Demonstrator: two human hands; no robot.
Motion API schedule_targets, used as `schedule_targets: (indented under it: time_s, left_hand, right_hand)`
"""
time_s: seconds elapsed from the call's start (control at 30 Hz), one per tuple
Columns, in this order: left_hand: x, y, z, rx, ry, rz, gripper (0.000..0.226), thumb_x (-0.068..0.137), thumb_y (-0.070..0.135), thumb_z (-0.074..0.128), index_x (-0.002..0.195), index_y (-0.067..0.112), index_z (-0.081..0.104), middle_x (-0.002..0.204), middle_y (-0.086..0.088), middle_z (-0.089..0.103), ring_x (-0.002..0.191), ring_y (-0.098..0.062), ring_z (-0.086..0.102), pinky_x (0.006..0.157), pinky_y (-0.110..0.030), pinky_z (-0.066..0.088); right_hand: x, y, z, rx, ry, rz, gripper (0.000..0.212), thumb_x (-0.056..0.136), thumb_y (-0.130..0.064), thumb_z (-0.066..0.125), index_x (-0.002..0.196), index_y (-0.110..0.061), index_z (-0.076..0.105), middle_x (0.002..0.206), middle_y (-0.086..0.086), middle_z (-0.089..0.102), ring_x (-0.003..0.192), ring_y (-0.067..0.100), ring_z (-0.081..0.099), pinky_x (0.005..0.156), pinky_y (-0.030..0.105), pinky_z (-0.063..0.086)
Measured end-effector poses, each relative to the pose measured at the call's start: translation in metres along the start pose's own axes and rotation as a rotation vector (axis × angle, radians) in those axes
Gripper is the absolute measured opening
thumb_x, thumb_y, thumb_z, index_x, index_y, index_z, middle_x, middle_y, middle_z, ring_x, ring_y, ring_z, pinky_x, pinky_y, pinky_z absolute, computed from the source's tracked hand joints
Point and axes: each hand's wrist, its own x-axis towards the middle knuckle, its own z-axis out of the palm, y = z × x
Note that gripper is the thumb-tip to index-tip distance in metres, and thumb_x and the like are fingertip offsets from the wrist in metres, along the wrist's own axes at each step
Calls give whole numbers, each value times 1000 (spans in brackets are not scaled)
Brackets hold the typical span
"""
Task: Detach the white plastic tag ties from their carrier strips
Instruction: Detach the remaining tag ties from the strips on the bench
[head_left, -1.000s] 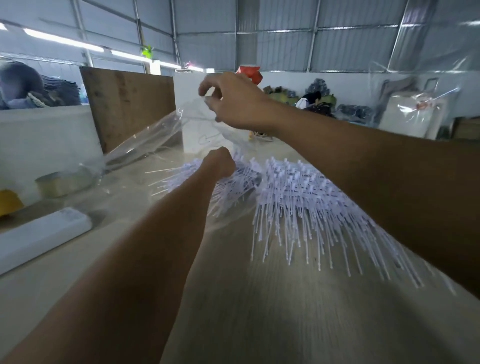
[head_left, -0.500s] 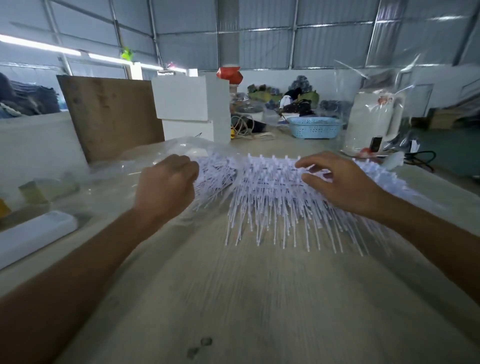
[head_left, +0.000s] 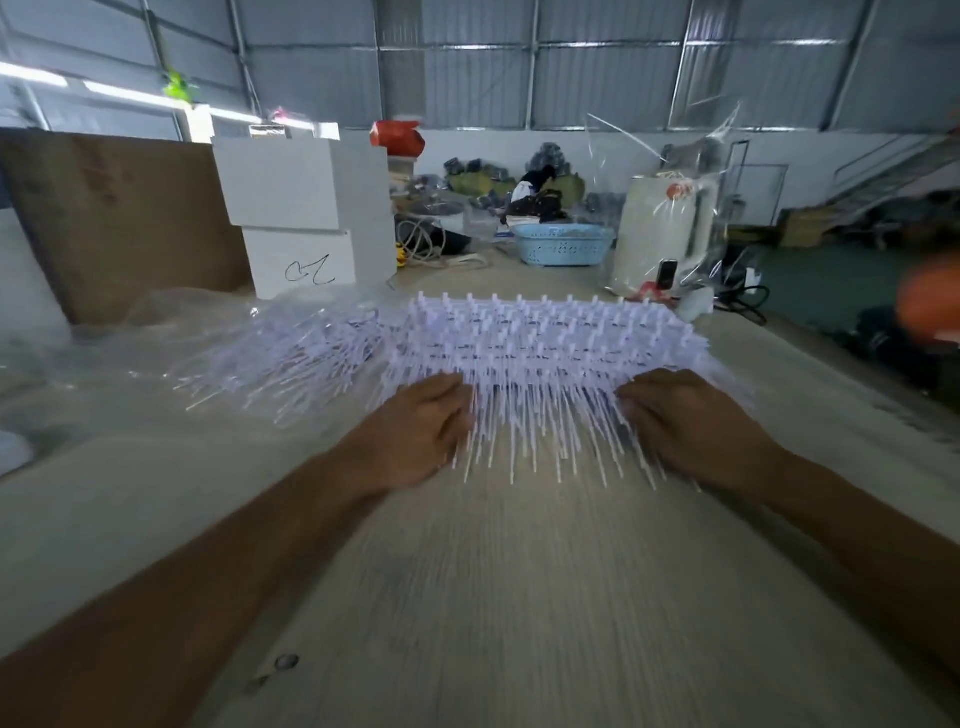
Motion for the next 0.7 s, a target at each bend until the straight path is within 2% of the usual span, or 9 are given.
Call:
schedule_targets:
  time_s: [0.03, 0.2, 0.3, 0.4, 0.47, 0.53, 0.57, 0.63, 0.7]
  left_hand:
    - [-4, -1, 4, -34, -8, -8, 46, 107, 24, 40, 149, 5, 42, 159, -13, 35, 148, -23, 30, 115, -12, 3]
    - [-5, 3, 0, -87, 102, -23, 40, 102, 11, 50, 141, 3, 53, 150, -15, 48, 140, -29, 43, 111, -21, 21]
    - [-6, 5, 2, -23, 112, -11, 39, 100, 11, 53, 138, 5, 57, 145, -13, 53, 134, -30, 48, 109, -32, 36]
    - [-3, 5, -1, -40, 208, -39, 31, 101, 11, 51, 129, 11, 64, 136, -6, 61, 123, -25, 57, 101, -37, 45]
    - [1, 9, -9, -142, 318, -130, 26, 102, 11, 47, 119, 17, 67, 122, -3, 68, 98, -16, 66, 85, -33, 52]
    - [8, 13, -22, -297, 406, -205, 26, 102, 8, 46, 109, 20, 68, 104, -3, 72, 62, -8, 62, 62, -30, 49]
    - [14, 15, -31, -367, 430, -205, 27, 102, 6, 46, 106, 20, 68, 100, -2, 73, 59, -10, 61, 60, -30, 48]
    - [28, 16, -52, -470, 437, -121, 27, 103, 5, 46, 106, 18, 70, 102, 8, 70, 79, -6, 66, 72, -20, 50]
    - [50, 15, -69, -507, 400, -28, 25, 104, 10, 48, 114, 20, 68, 109, 14, 66, 94, 12, 59, 81, -5, 43]
  right_hand:
    - [0, 0, 2, 27, 30, 20, 21, 99, -10, 57, 104, -2, 75, 105, 15, 73, 98, 31, 67, 89, 38, 47]
    - [2, -2, -1, 98, 114, 154, 28, 99, -14, 55, 79, -30, 67, 96, 4, 73, 78, 20, 58, 70, 31, 42]
    - [0, -1, -4, 112, 192, 208, 19, 100, -20, 55, 104, -26, 72, 105, -3, 73, 89, 20, 64, 79, 36, 51]
    - [9, 1, -10, 142, 366, 207, 17, 100, -19, 55, 108, -22, 70, 104, -1, 71, 88, 19, 63, 78, 34, 52]
    - [25, 5, -15, 168, 404, 143, 19, 100, -17, 57, 112, -14, 71, 112, 6, 70, 101, 24, 63, 87, 28, 44]
    - [43, 12, -15, 200, 245, 153, 33, 102, -28, 55, 129, -12, 65, 133, 11, 62, 128, 29, 53, 106, 30, 35]
    - [49, 12, -12, 218, 92, 184, 44, 102, -39, 51, 139, -16, 58, 146, 11, 53, 139, 28, 43, 116, 35, 29]
    - [50, 10, 4, 178, -220, 230, 65, 99, -59, 36, 154, -26, 37, 163, 7, 30, 151, 24, 23, 123, 45, 18]
    - [40, 10, 27, 39, -370, 238, 73, 97, -67, 22, 160, -31, 12, 168, 2, 9, 155, 23, 8, 124, 50, 10]
